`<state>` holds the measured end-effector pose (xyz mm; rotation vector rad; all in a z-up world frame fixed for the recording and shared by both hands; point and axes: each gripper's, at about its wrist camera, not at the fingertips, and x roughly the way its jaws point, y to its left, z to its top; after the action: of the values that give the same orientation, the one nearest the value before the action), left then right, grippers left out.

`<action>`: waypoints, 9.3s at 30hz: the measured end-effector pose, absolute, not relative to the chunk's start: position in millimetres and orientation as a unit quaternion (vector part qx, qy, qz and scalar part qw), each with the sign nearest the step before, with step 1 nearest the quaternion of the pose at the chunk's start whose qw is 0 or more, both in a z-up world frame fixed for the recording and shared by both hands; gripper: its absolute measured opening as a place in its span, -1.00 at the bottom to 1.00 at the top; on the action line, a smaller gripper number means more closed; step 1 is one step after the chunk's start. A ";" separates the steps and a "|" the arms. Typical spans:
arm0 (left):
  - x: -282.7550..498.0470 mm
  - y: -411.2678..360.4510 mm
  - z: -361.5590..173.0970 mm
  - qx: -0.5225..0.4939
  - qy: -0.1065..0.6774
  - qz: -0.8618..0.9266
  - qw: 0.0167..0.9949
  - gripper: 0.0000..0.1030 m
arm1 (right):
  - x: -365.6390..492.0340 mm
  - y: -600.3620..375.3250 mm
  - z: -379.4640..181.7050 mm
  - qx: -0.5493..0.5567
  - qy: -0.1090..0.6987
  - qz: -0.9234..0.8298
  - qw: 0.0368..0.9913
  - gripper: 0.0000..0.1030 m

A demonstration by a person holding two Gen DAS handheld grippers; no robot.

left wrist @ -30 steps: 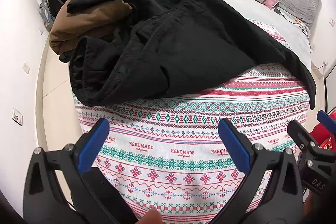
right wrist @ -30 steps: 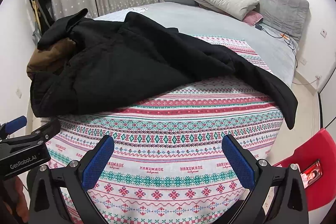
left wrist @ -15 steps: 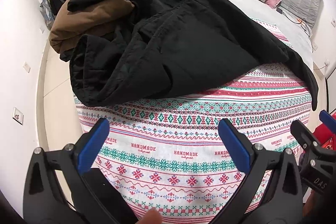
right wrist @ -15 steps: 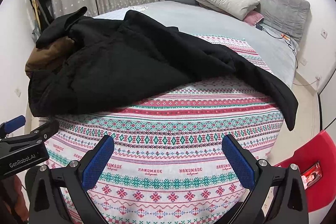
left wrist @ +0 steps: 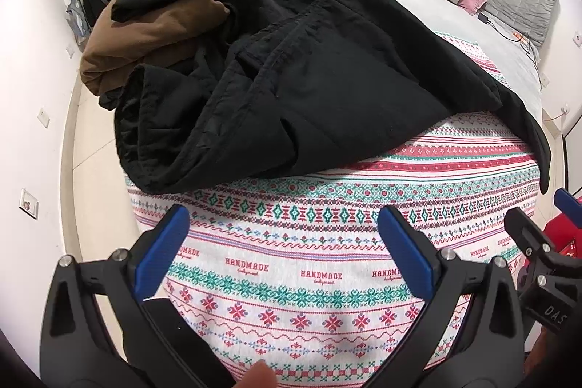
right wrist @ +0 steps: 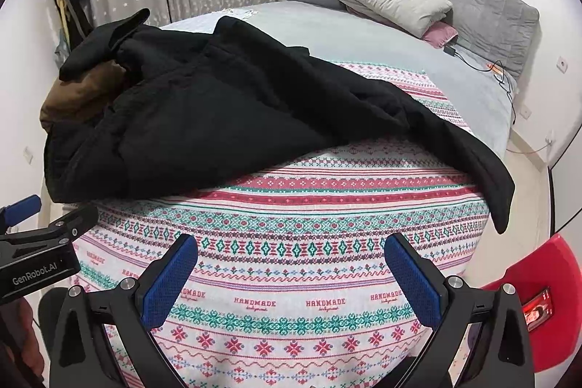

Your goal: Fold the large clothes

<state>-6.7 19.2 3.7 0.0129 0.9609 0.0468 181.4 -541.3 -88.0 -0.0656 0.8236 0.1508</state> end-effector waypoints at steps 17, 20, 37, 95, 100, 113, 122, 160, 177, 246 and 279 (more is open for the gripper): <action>54.1 44.9 -5.7 0.011 0.458 -0.052 0.887 1.00 | 224.6 -542.0 -102.3 -0.050 0.418 0.097 0.902 1.00; 78.0 55.9 -3.2 0.016 0.452 -0.064 0.889 1.00 | 236.5 -543.3 -105.6 -0.050 0.427 0.105 0.897 1.00; 114.1 109.7 10.4 0.057 0.469 -0.086 0.877 1.00 | 436.1 -494.5 -81.0 -0.115 0.444 0.207 0.864 0.99; 99.7 213.1 -50.3 -0.131 0.580 -0.094 0.799 -0.75 | 267.7 -669.1 -194.9 0.129 0.544 0.258 0.788 -0.91; 54.3 214.4 6.9 -0.229 0.522 -0.181 0.802 -0.77 | 262.1 -711.1 -129.1 0.140 0.470 0.221 0.843 -0.94; -35.2 193.1 -9.2 -0.106 0.566 -0.136 0.806 -0.31 | 247.7 -776.7 -127.6 0.205 0.459 0.186 0.844 0.41; -17.1 219.3 23.1 -0.081 0.517 -0.135 0.841 0.34 | 259.9 -729.4 -223.5 0.247 0.536 0.234 0.772 0.41; -62.1 141.3 19.9 0.054 0.551 -0.109 0.825 0.55 | 215.9 -774.3 -149.6 0.126 0.543 0.155 0.816 0.16; 253.5 -33.8 25.4 0.218 0.458 -0.178 0.843 0.58 | 468.8 -722.9 -96.0 0.028 0.454 0.182 0.872 0.38; 228.8 -4.7 -51.6 0.490 0.449 0.023 0.747 0.60 | 447.8 -653.2 -105.7 0.033 0.436 0.168 0.883 0.34; 169.0 431.1 134.8 -0.172 0.339 0.313 0.870 -0.06 | 420.9 -705.5 -102.0 0.075 0.432 0.108 0.892 0.36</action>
<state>169.0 431.1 134.8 -0.3593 0.7097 0.6543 420.9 -705.5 -102.0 0.1553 0.8958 0.2232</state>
